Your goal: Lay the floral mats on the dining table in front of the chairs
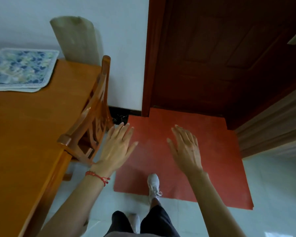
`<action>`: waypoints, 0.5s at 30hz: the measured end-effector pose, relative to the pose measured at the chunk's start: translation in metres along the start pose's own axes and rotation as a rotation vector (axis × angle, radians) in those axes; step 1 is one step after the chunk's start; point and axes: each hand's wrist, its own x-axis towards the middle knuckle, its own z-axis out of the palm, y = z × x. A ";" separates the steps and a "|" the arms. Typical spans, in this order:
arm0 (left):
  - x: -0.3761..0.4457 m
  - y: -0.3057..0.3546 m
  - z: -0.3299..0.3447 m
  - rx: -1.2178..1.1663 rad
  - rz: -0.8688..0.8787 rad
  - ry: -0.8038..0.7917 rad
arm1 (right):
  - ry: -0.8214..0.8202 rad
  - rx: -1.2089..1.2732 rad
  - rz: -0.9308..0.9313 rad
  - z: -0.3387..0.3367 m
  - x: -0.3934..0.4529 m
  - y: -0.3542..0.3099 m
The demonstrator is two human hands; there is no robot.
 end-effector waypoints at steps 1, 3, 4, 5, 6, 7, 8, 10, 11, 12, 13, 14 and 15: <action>0.011 -0.003 -0.001 0.004 -0.015 0.009 | 0.006 0.008 -0.014 0.005 0.014 0.003; 0.035 -0.008 -0.003 -0.003 -0.047 0.020 | 0.021 0.021 -0.047 0.016 0.042 0.009; 0.047 -0.011 -0.004 -0.004 -0.071 0.028 | 0.024 0.027 -0.064 0.021 0.057 0.012; 0.059 -0.014 -0.006 -0.003 -0.097 0.036 | 0.024 0.032 -0.081 0.026 0.073 0.016; 0.072 -0.016 -0.008 0.001 -0.120 0.042 | 0.020 0.040 -0.096 0.029 0.088 0.018; 0.083 -0.019 -0.010 0.004 -0.143 0.046 | 0.011 0.049 -0.112 0.032 0.103 0.021; 0.094 -0.021 -0.012 0.006 -0.165 0.049 | -0.002 0.062 -0.127 0.034 0.117 0.023; 0.113 -0.026 -0.016 0.007 -0.209 0.061 | -0.021 0.095 -0.161 0.038 0.143 0.026; 0.121 -0.028 -0.017 0.011 -0.232 0.066 | -0.026 0.108 -0.179 0.040 0.155 0.027; 0.128 -0.031 -0.019 0.019 -0.254 0.073 | -0.035 0.116 -0.196 0.042 0.167 0.029; 0.134 -0.034 -0.021 0.026 -0.277 0.079 | -0.050 0.120 -0.212 0.045 0.179 0.029; 0.139 -0.037 -0.023 0.029 -0.297 0.086 | -0.066 0.125 -0.225 0.049 0.190 0.030; 0.143 -0.040 -0.024 0.028 -0.314 0.090 | -0.075 0.131 -0.238 0.052 0.200 0.030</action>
